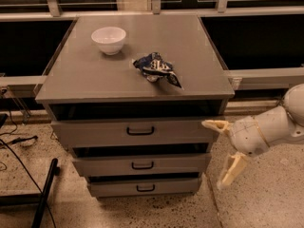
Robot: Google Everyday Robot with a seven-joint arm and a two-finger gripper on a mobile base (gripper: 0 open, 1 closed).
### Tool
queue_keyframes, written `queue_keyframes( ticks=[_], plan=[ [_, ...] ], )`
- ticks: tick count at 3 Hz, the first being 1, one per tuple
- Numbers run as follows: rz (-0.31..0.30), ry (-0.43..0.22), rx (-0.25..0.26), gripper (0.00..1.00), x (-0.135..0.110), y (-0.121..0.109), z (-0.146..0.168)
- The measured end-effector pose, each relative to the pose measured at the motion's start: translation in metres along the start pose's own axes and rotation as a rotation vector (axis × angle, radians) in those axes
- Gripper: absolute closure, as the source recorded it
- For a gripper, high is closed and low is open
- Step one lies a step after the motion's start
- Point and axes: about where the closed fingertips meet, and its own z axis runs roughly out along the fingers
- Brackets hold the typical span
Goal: Close top drawer
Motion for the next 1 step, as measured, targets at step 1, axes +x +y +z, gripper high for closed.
queue_keyframes(
  ticks=[1],
  plan=[
    [0.001,-0.013,-0.042,0.0,-0.0027,0.0099,-0.0005]
  ],
)
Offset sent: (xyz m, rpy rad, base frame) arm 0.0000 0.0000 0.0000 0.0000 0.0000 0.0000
